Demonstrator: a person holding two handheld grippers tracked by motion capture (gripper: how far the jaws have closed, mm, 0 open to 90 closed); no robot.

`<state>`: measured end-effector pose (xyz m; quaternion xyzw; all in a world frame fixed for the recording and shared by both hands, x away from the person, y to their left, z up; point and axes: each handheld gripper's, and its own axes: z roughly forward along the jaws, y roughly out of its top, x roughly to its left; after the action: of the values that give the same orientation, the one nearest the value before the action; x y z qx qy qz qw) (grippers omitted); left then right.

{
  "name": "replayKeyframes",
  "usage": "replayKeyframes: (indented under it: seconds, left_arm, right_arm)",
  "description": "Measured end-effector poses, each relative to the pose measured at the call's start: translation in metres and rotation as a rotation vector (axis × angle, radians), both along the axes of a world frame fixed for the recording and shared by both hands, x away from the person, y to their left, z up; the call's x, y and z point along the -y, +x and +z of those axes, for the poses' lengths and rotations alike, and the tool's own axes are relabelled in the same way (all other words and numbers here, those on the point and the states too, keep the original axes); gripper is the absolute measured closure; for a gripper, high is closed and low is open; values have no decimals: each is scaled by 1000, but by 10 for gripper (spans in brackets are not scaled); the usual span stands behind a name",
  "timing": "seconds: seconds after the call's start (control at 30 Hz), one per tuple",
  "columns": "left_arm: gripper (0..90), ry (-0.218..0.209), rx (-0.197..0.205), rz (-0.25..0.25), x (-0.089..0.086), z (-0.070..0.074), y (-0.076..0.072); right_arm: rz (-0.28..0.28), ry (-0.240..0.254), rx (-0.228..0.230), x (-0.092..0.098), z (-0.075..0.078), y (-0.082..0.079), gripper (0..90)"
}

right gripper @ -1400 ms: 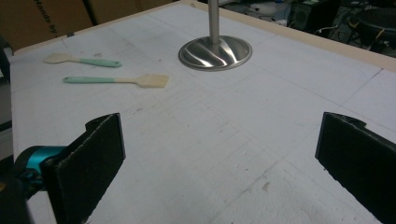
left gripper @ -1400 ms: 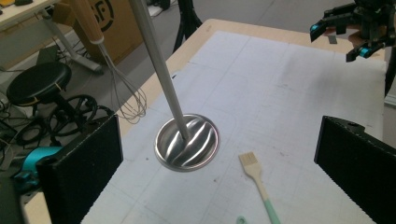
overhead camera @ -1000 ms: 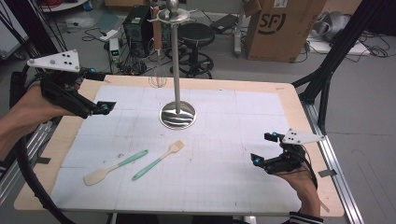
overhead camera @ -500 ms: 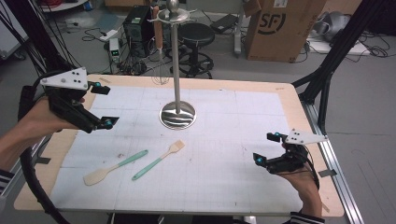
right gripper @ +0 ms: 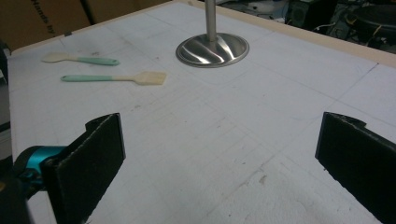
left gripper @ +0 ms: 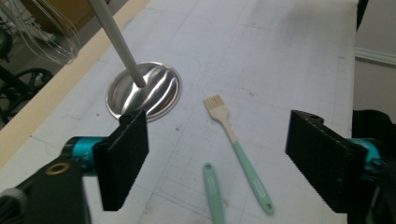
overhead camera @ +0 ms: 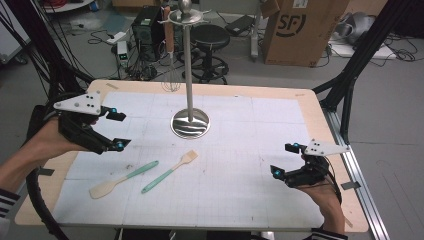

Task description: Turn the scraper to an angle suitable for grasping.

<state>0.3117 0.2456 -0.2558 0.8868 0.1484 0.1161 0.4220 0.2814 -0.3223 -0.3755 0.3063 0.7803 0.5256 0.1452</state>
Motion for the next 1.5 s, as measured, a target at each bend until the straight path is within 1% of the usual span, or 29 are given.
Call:
replayKeyframes:
  seconds: [0.03, 0.13, 0.2, 0.27, 0.3, 0.37, 0.43, 0.5, 0.6, 0.7, 0.73, 0.8, 0.87, 0.97, 1.03, 1.07, 1.1, 1.13, 1.17, 1.2, 1.23, 1.37, 1.43, 1.47, 1.5]
  left_arm:
    - [260, 10, -1, -3, 0, -2, 0]
    - [332, 40, -10, -28, 1, -10, -2]
    - [376, 54, -22, -41, 1, -15, -4]
    - [410, 77, -19, -51, 1, -19, -7]
    - [426, 81, -23, -58, 0, -21, -8]
    - [503, 95, -34, -73, -1, -25, -10]
    - [539, 104, -52, -82, -3, -29, -11]
    - [593, 120, -57, -92, -4, -32, -12]
    - [676, 130, -77, -107, -4, -38, -13]
    - [781, 173, -96, -130, -3, -43, -12]
    - [810, 193, -104, -142, -3, -45, -11]
    - [851, 224, -129, -179, -1, -48, -11]
    - [889, 264, -128, -213, 1, -51, -12]
    - [898, 313, -131, -262, 4, -56, -12]
    - [898, 344, -135, -267, 6, -61, -12]
    - [898, 358, -136, -263, 6, -63, -12]
    - [898, 373, -140, -269, 6, -65, -12]
    - [898, 375, -137, -262, 6, -68, -12]
    - [898, 386, -140, -264, 6, -70, -12]
    - [898, 383, -150, -258, 6, -73, -12]
    - [898, 392, -151, -254, 5, -76, -12]
    - [898, 435, -174, -239, 6, -91, -13]
    - [898, 454, -178, -240, 6, -98, -13]
    - [898, 448, -185, -236, 6, -103, -14]
    - [898, 455, -191, -234, 6, -106, -15]
  right_arm:
    - [0, 0, 0, 0, 0, 0, 1]
    - [2, -3, -4, -1, 0, 0, 1]
    - [2, -6, 0, -2, 0, 1, 1]
    - [5, -7, -2, -2, 0, 1, 1]
    - [5, -8, -3, -3, 0, 1, 1]
    - [3, -11, -3, -3, 0, 2, 1]
    - [6, -14, -6, -4, -1, 2, 1]
    - [8, -16, -7, -4, -1, 2, 1]
    - [10, -20, -6, -6, -1, 3, 1]
    - [13, -22, -8, -7, -1, 3, 1]
    - [14, -25, -7, -7, -1, 3, 1]
    - [15, -24, -9, -8, 0, 3, 1]
    - [15, -26, -9, -8, 0, 3, 1]
    - [13, -27, -10, -8, -1, 3, 1]
    - [14, -28, -9, -8, -1, 3, 1]
    - [14, -29, -10, -8, -1, 3, 1]
    - [15, -31, -10, -8, -1, 3, 1]
    - [16, -30, -11, -9, -1, 3, 1]
    - [16, -31, -11, -9, -1, 3, 1]
    - [15, -30, -11, -8, -1, 3, 1]
    - [14, -30, -11, -8, -1, 3, 1]
    - [16, -31, -10, -9, -1, 3, 1]
    - [15, -32, -14, -9, -1, 3, 1]
    - [15, -32, -13, -9, -1, 3, 1]
    - [16, -32, -12, -9, -1, 3, 1]
